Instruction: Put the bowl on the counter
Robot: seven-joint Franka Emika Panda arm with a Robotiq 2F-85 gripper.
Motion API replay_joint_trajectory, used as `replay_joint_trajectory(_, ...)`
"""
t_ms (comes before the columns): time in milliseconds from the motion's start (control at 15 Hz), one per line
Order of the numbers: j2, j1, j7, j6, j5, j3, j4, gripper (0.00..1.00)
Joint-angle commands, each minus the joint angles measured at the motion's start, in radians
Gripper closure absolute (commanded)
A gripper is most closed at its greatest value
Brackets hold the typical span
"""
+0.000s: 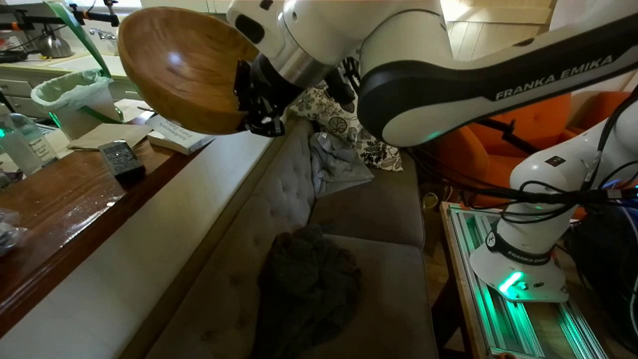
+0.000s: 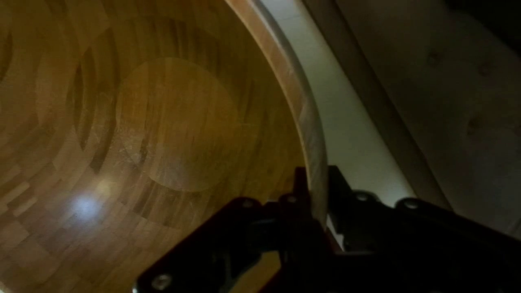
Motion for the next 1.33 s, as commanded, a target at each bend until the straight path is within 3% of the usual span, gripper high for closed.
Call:
replay_joint_trajectory(0,-0.008,0.008,0.016,-0.002,-0.017,-0.003,-0.013,0.85)
replay_joint_trajectory(67,-0.015,0.018,0.039,-0.011,0.006,0.000,-0.026,0.96)
replay_joint_trajectory(267,-0.036,-0.036,0.082,-0.005,-0.018,0.039,0.016,0.96)
replay_joint_trajectory(467,-0.057,-0.070,0.052,-0.011,-0.038,0.028,0.080,0.96)
replay_joint_trajectory(733,-0.155,-0.113,-0.098,-0.069,-0.064,0.034,0.233,0.96)
replay_joint_trajectory(933,-0.208,-0.205,-0.222,-0.223,-0.106,0.143,0.404,0.96)
replay_joint_trajectory(1133,-0.256,-0.347,-0.298,-0.402,-0.180,0.340,0.559,0.96)
replay_joint_trajectory(1267,-0.259,-0.465,-0.335,-0.429,-0.192,0.484,0.616,0.96)
